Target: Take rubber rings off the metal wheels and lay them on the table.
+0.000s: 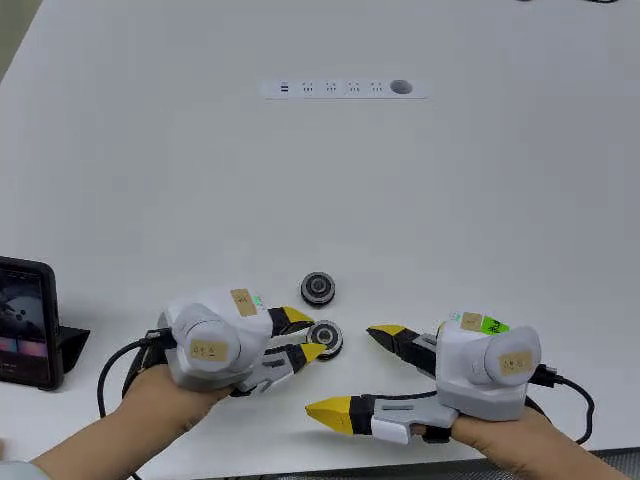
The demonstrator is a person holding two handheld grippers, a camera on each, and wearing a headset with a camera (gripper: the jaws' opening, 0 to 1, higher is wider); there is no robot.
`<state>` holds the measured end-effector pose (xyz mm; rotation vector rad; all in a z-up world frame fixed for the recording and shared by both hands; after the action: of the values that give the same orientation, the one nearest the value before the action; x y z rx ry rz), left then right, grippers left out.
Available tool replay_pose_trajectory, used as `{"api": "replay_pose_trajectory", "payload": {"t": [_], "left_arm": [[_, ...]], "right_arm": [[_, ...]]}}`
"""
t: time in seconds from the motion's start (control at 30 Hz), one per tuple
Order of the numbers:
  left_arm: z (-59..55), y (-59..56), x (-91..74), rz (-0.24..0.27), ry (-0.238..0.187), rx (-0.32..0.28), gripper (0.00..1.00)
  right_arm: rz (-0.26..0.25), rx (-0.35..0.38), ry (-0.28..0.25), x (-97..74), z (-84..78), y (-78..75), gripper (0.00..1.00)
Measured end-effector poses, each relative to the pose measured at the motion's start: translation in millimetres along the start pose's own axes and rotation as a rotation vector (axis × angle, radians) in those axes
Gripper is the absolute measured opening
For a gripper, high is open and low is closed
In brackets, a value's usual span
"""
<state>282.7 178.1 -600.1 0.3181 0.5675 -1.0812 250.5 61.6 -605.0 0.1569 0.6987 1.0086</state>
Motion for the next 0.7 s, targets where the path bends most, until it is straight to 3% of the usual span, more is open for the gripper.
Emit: {"api": "replay_pose_trajectory", "payload": {"t": [0.7], "left_arm": [[-2.2,1.1,12.5,-0.010,0.050,0.046,0.18]], "right_arm": [[0.001,0.012,0.001,1.7,-2.3,-3.2,0.83]]}}
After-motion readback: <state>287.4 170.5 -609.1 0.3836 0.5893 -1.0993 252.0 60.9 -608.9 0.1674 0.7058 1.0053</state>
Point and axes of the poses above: the centre of the closed fingertips' face, and the gripper's own axes: x roughly forward along the fingers, y roughly to its left, z roughly out of its top, the point moved 7 cm from there along -x, roughly backward along the fingers, and after that the axes turned 1 degree about x, right-handed, at the moved point
